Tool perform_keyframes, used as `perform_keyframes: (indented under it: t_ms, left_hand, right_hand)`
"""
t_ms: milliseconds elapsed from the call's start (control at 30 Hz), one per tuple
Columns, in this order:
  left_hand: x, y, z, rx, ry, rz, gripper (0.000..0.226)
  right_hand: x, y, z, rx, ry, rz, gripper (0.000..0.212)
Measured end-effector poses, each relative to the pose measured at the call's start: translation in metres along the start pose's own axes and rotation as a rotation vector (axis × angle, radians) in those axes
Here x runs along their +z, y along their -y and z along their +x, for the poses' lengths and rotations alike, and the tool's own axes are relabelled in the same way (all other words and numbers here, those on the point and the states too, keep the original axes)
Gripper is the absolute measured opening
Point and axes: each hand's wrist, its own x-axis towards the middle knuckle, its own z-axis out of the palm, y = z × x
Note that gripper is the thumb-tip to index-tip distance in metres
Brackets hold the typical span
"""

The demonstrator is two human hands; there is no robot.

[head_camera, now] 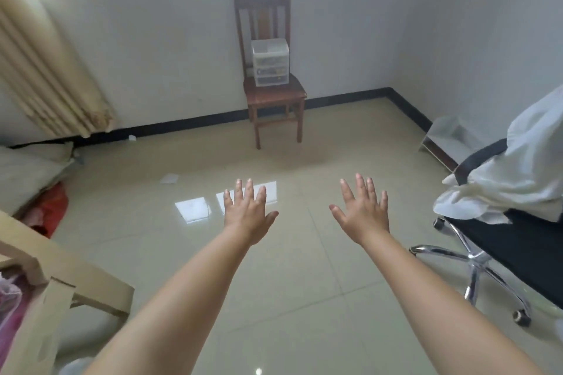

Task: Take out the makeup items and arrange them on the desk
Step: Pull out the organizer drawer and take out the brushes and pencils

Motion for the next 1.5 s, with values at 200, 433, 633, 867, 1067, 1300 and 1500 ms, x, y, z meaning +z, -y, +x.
perform_keyframes:
  t_ms: [200, 433, 633, 867, 1067, 1300, 1500]
  left_hand:
    - [-0.033, 0.034, 0.148, -0.058, -0.029, -0.037, 0.064]
    - [-0.068, 0.097, 0.331, -0.113, -0.011, -0.014, 0.063]
    - [-0.088, 0.129, 0.471, -0.127, 0.044, 0.008, 0.062]
    - [-0.103, 0.134, 0.668, -0.162, 0.085, -0.040, 0.062]
    - [-0.141, 0.128, 0.802, -0.144, 0.086, -0.080, 0.060]
    - [-0.157, 0.148, 0.947, -0.147, 0.102, -0.114, 0.060]
    - [-0.143, 0.182, 1.074, -0.121, 0.154, -0.131, 0.059]
  right_hand:
    - [-0.011, 0.047, 0.164, -0.117, 0.033, 0.002, 0.061]
    - [-0.023, 0.089, 0.348, -0.048, 0.071, 0.011, 0.059]
    - [-0.035, 0.092, 0.488, 0.009, 0.075, -0.014, 0.058]
    - [-0.028, 0.067, 0.692, 0.086, 0.158, -0.017, 0.058]
    - [-0.045, 0.078, 0.837, 0.012, 0.204, 0.040, 0.056]
    - [-0.046, 0.118, 0.985, -0.121, 0.274, 0.047, 0.056]
    - [-0.023, 0.140, 1.101, -0.047, 0.376, 0.110, 0.052]
